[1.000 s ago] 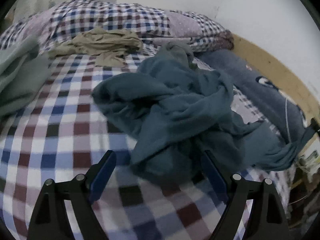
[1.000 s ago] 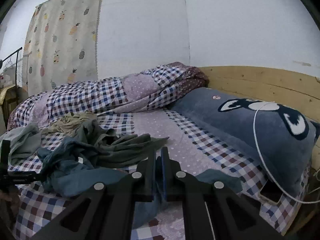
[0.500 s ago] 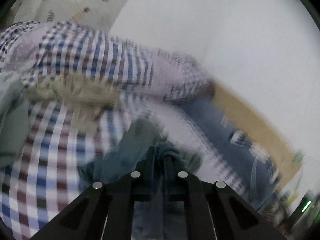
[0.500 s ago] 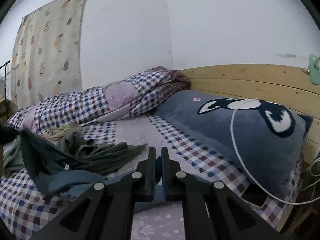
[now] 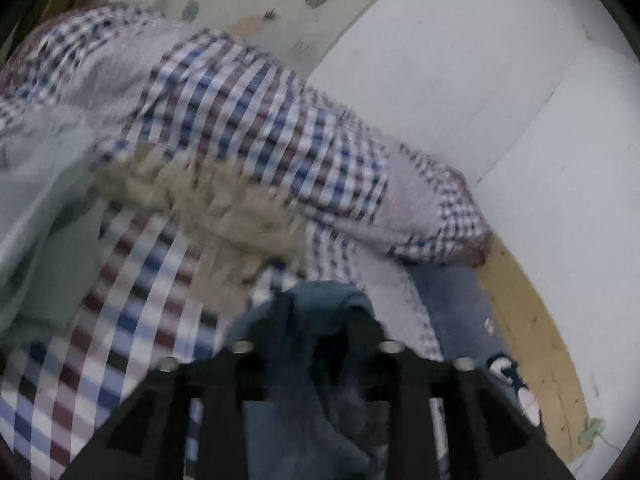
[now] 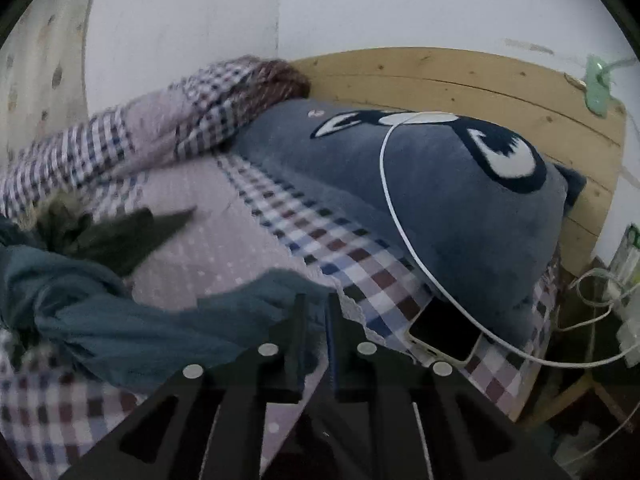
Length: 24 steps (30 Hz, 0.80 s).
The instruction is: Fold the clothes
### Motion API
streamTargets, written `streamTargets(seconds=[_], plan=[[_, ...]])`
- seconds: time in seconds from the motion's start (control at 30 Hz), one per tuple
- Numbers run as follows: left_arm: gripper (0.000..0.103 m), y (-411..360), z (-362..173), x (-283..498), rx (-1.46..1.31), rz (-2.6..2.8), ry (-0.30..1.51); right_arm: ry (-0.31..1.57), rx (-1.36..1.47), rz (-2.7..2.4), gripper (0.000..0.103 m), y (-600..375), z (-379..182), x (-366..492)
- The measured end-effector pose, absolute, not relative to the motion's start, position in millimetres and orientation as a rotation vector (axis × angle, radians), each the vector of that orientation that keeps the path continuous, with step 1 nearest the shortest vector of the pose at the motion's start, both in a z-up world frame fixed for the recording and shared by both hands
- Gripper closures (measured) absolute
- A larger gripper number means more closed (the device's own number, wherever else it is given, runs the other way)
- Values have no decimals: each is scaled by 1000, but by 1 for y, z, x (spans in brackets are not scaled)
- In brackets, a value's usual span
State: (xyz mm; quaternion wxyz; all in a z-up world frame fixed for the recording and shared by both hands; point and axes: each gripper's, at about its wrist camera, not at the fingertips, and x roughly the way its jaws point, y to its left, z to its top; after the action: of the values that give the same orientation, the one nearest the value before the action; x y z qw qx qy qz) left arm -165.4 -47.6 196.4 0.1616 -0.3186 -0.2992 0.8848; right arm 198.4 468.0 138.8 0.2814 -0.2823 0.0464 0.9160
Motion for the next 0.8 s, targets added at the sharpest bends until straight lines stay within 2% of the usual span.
streamTargets(seconds=[0.03,0.07,0.1,0.13,0.27,0.4,0.57,0.63,0.8], plan=[[30,-50,188,-159,-902,2519,-858,104,-735,2462,65,465,142,200],[15,-52,181,-151,-884,2519,-866,94,-695,2482,57,462,146,204],[14,-54,175,-141,-864,2523,-864,82,-651,2498,45,458,152,208],[14,-54,170,-132,-874,2516,-837,70,-604,2524,41,452,158,212],[13,-52,147,-92,-928,2486,-713,41,-514,2739,40,419,174,214],[13,-50,123,-24,-931,2463,-604,-200,-616,2944,41,358,165,196],[13,-53,87,41,-991,2432,-644,-429,-797,3073,41,297,136,170],[12,-52,70,56,-1039,2414,-672,-550,-854,3100,43,274,123,163],[12,-31,59,60,-1074,2365,-602,-806,-890,3034,47,233,91,142]])
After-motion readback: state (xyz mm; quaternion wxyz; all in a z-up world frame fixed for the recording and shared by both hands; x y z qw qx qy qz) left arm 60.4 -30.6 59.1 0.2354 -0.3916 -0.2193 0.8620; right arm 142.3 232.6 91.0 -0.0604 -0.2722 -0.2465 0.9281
